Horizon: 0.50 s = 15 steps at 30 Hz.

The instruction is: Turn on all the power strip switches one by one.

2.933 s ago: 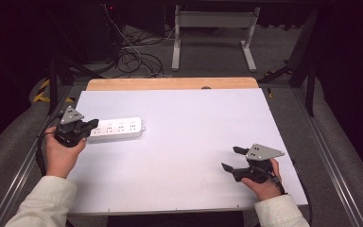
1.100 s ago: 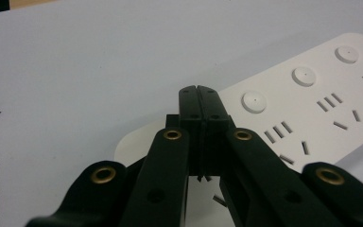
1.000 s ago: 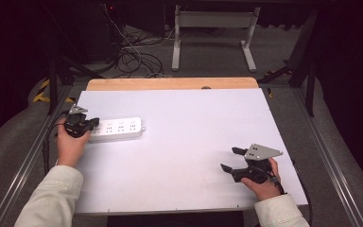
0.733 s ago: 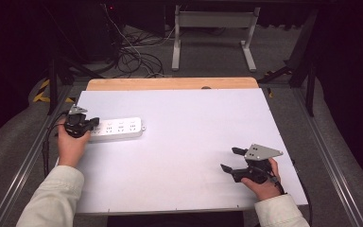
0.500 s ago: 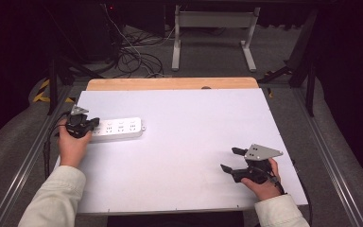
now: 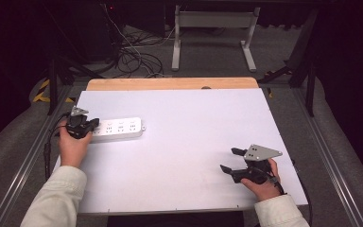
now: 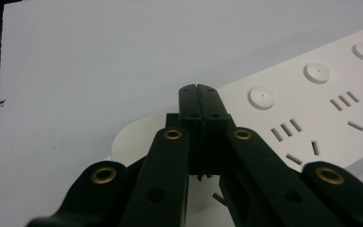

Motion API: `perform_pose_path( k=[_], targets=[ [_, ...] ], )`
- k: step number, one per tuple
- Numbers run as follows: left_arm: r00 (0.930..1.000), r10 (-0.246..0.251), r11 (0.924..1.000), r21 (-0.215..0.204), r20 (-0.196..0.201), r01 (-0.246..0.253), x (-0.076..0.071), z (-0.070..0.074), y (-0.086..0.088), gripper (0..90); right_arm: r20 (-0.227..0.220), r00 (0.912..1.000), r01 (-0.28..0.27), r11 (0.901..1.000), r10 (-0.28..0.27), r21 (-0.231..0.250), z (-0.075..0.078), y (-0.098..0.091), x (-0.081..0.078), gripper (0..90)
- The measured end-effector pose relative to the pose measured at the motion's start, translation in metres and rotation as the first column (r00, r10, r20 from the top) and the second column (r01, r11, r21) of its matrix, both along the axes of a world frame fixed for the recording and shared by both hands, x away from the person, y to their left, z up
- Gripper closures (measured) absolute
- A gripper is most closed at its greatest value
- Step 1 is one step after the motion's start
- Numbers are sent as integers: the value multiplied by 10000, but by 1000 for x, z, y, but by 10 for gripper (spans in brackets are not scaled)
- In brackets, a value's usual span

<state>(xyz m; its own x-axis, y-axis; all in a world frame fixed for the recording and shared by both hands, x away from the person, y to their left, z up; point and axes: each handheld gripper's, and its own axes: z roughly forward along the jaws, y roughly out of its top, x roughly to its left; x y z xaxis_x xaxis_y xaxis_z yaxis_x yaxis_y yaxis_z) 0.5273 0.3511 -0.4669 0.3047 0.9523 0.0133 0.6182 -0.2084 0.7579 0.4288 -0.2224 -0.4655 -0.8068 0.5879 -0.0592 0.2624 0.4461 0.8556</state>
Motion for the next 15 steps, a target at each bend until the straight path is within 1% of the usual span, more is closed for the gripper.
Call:
perform_pose_path(
  k=[2, 3, 6, 7, 10, 12, 14, 15],
  targets=[
    [10000, 32, 9999, 167, 1, -32, -1, 0, -2, 900, 5, 10000, -3, 10000, 3, 10, 0, 0, 0, 250],
    [10000, 27, 9998, 176, 6, -27, -1, 0, -1, 900, -1, 10000, -7, 10000, 7, 17, 0, -1, 0, 250],
    [10000, 17, 9999, -103, -74, -18, 0, 0, 1, 900, -11, 10000, -15, 10000, 15, -16, 0, 0, 0, 250],
    [10000, 7, 9999, -138, -91, -8, 1, 0, 2, 900, -10, 10000, -15, 10000, 15, -20, 0, 0, 0, 250],
    [9999, 10, 9999, -124, -166, -12, 1, 1, 2, 900, -25, 10000, -5, 10000, 5, 12, 0, 0, 0, 250],
    [9998, 54, 10000, 13, -187, -53, 2, 1, 0, 900, -36, 10000, 5, 10000, -5, 9, 0, 0, 1, 250],
    [9999, 28, 9998, 175, -125, -26, 2, 1, -2, 900, -47, 10000, -4, 10000, 4, -3, -1, 0, 1, 250],
    [9999, 16, 10000, 64, -100, -15, 3, 0, -2, 900, -53, 10000, -10, 10000, 10, -7, -1, 1, 1, 250]
  ],
)
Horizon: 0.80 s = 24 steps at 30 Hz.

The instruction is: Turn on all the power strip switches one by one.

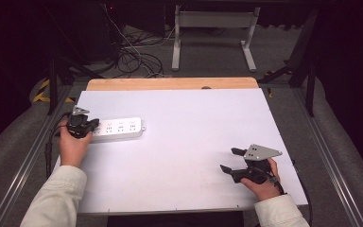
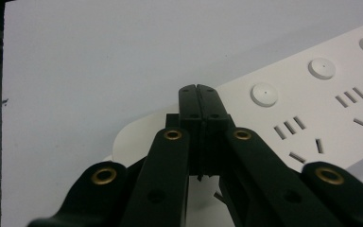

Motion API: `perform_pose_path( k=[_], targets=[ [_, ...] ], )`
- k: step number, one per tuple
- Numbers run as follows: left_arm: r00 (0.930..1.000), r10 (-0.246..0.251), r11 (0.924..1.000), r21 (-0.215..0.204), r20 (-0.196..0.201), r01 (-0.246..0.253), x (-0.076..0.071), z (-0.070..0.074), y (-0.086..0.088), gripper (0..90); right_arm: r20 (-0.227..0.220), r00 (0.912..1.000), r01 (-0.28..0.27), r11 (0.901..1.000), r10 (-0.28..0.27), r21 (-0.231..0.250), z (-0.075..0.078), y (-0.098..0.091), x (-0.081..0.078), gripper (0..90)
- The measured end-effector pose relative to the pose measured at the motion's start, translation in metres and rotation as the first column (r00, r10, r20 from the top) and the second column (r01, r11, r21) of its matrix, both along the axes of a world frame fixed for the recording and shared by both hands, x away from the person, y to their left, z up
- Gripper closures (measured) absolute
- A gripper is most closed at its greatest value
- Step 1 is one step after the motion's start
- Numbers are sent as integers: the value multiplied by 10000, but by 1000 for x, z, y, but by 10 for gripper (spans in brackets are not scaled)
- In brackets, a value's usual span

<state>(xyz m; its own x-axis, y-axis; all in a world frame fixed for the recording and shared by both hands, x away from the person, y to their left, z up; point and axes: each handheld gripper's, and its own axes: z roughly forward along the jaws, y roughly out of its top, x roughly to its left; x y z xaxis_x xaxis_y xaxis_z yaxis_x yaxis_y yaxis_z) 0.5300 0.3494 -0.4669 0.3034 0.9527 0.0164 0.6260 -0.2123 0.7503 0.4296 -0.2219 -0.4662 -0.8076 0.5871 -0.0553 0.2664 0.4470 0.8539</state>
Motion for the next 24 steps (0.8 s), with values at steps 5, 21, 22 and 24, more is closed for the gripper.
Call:
perform_pose_path(
  k=[5, 21, 22, 24],
  targets=[
    [9993, -257, 9995, -158, 266, 262, 0, 1, -2, 900, 29, 10000, 53, 10000, -53, 70, 1, -2, 0, 250],
    [9951, -823, 9924, -876, 539, 868, 1, 9, -21, 899, 31, 10000, 17, 10000, -17, 61, 1, -1, 0, 250],
    [9947, -878, 9917, -895, 527, 922, 1, 9, -22, 899, 21, 10000, 34, 10000, -34, 58, 1, -2, 0, 250],
    [9951, -844, 9924, -854, 521, 887, 2, 8, -23, 899, 14, 10000, 58, 10000, -58, 78, 1, -2, 0, 250]
  ],
)
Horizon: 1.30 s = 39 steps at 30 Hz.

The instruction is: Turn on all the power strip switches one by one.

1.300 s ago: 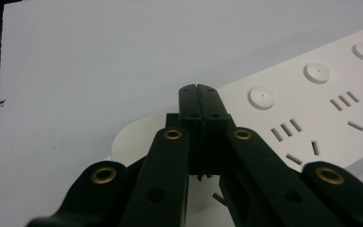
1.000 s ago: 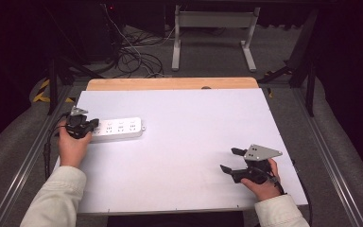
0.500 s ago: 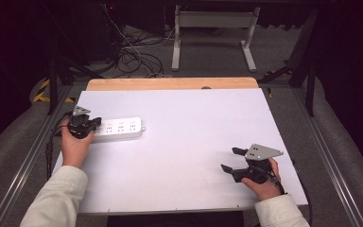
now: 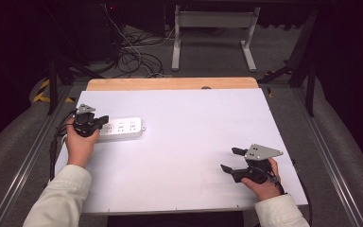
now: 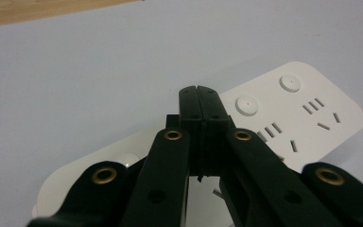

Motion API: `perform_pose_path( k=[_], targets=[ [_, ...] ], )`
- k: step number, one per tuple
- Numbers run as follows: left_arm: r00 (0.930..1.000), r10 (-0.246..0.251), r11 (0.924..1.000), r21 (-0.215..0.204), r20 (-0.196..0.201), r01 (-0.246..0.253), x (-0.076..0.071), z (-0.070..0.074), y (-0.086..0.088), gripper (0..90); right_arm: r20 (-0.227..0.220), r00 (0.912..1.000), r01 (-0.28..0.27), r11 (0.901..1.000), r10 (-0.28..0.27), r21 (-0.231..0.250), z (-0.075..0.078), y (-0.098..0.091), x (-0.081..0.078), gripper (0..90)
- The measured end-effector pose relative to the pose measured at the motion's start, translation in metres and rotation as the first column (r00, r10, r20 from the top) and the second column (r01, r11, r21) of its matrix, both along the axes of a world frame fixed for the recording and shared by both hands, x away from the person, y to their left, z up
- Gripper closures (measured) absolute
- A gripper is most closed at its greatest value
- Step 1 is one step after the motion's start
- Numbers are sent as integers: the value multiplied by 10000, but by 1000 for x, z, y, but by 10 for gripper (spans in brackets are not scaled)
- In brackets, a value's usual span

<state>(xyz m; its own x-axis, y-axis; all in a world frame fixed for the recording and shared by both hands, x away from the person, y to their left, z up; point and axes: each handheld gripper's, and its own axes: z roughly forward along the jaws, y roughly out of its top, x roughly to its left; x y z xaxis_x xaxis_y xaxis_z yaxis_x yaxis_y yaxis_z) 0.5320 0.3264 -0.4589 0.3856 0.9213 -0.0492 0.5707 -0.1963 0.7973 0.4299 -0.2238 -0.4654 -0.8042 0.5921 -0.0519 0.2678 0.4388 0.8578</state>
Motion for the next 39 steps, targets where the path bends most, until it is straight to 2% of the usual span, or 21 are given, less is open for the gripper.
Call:
perform_pose_path(
  k=[11, 17, 23, 27, 31, 34, 39],
  targets=[
    [9996, -46, 9998, 199, -267, 51, 4, -7, -3, 899, 6, 10000, -41, 10000, 41, -22, 0, 1, 0, 250],
    [9998, -165, 9988, 470, -70, 168, 4, -8, -3, 899, 1, 10000, -65, 10000, 65, -29, 0, 1, 0, 250],
    [9998, -210, 9993, 298, -18, 211, 5, -10, -1, 899, -8, 10000, -84, 10000, 84, -40, 0, 1, -1, 250],
    [9995, -298, 9983, 509, 64, 294, 4, -11, -2, 899, -18, 10000, -88, 10000, 88, -47, -1, 2, -1, 250],
    [9996, -286, 9990, 338, 20, 286, 5, -12, 0, 899, -35, 10000, -79, 9999, 79, -88, -1, 2, -1, 250],
    [9996, -264, 9983, 515, 71, 260, 4, -12, -2, 899, -41, 10000, -88, 9999, 88, -97, -1, 2, -1, 250],
    [9998, -179, 9985, 521, 54, 176, 4, -12, -3, 899, -34, 9999, -95, 9999, 95, -126, -1, 2, -1, 250]
  ],
)
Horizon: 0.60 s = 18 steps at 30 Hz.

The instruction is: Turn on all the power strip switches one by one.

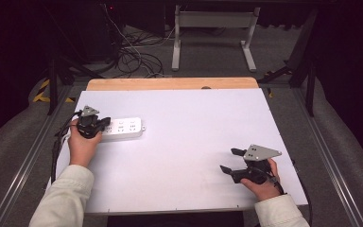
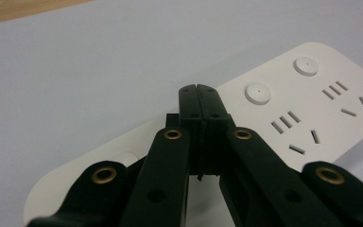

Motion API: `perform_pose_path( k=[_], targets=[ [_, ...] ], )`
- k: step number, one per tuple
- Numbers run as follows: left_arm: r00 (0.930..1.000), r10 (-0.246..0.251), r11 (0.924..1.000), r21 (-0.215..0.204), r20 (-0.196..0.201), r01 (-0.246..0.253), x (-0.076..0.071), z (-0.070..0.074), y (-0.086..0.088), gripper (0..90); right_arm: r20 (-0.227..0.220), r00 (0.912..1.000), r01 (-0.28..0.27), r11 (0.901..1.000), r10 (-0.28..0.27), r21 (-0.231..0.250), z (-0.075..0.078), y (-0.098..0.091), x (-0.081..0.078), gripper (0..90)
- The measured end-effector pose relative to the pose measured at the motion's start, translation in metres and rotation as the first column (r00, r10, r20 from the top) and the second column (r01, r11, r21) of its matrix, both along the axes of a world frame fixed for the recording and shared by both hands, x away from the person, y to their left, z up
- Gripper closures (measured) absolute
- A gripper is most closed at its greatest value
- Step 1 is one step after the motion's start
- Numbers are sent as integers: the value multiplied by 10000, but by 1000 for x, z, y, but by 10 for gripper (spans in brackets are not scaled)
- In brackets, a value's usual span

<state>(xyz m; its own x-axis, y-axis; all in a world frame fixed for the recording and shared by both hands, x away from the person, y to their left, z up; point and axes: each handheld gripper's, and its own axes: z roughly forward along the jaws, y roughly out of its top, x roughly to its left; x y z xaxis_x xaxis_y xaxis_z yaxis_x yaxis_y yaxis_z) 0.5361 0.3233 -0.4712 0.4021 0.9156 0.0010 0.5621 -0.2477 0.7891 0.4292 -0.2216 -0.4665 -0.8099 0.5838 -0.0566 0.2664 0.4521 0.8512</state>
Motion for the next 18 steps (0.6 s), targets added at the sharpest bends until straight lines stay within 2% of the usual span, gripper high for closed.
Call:
perform_pose_path(
  k=[7, 10, 18],
  targets=[
    [9999, 114, 9995, 278, -33, -113, 0, 1, -3, 900, -4, 10000, -22, 10000, 22, -17, 0, 1, 0, 250],
    [9999, 151, 9997, 207, -70, -150, 0, 1, -3, 900, -6, 10000, -27, 10000, 27, -10, 0, 1, 0, 250],
    [9994, 288, 9988, 410, -202, -279, 0, 2, -6, 900, -28, 10000, -29, 10000, 29, 9, -1, 1, 0, 250]
  ],
)
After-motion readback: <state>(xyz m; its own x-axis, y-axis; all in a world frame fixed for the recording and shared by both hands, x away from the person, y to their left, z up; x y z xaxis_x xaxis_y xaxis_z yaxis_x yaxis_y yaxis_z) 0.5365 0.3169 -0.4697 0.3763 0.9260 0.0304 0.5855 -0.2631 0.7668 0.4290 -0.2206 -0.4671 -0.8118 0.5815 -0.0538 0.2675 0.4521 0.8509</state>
